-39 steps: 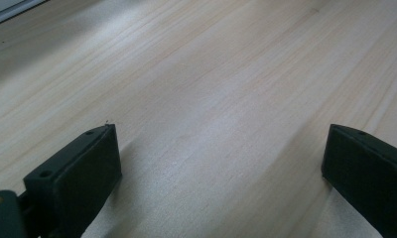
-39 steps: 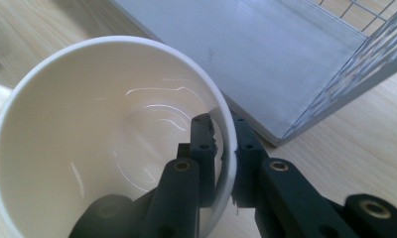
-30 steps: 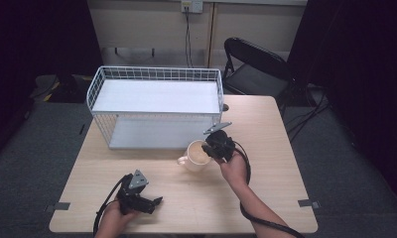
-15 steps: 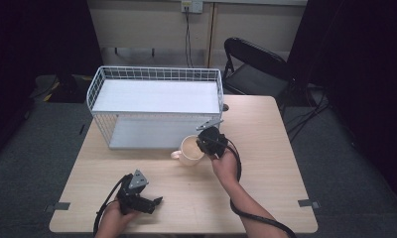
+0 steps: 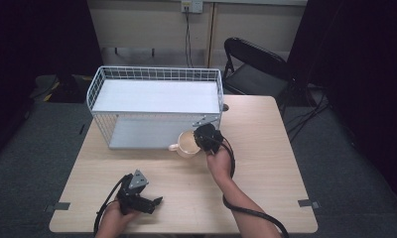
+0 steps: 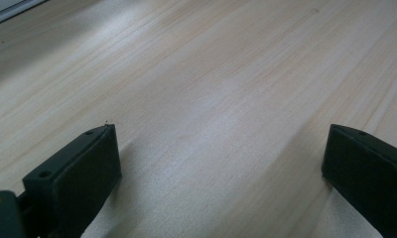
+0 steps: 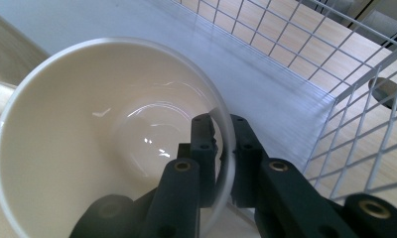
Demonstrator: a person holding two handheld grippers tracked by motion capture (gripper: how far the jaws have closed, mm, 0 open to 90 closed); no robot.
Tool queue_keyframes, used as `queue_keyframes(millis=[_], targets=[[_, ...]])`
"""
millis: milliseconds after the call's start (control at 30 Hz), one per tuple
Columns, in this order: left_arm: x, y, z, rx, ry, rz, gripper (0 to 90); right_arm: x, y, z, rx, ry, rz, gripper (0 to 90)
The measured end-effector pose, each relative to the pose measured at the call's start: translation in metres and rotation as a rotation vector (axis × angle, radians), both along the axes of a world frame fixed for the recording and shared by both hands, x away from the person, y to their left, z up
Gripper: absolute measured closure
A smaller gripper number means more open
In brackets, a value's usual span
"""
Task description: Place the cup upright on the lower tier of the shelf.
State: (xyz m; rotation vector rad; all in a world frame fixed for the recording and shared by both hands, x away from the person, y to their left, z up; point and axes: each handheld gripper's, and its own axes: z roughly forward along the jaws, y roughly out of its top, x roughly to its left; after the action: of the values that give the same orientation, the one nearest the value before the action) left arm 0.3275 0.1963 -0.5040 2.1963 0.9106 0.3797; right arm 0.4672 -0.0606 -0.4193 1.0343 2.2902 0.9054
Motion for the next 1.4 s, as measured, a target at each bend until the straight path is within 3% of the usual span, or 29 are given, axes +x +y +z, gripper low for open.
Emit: queue_keyframes(millis=[467, 1000, 1400], targets=[[0.000, 0.000, 0.000, 0.000, 0.001, 0.000, 1.3, 0.005, 0.015, -0.004, -0.020, -0.055, -0.027, 83.7], [0.000, 0.000, 0.000, 0.000, 0.001, -0.002, 1.1, 0.013, 0.020, -0.002, -0.027, -0.111, -0.083, 83.7], [0.000, 0.000, 0.000, 0.000, 0.001, -0.002, 1.1, 0.016, 0.027, -0.003, -0.033, -0.131, -0.113, 83.6]])
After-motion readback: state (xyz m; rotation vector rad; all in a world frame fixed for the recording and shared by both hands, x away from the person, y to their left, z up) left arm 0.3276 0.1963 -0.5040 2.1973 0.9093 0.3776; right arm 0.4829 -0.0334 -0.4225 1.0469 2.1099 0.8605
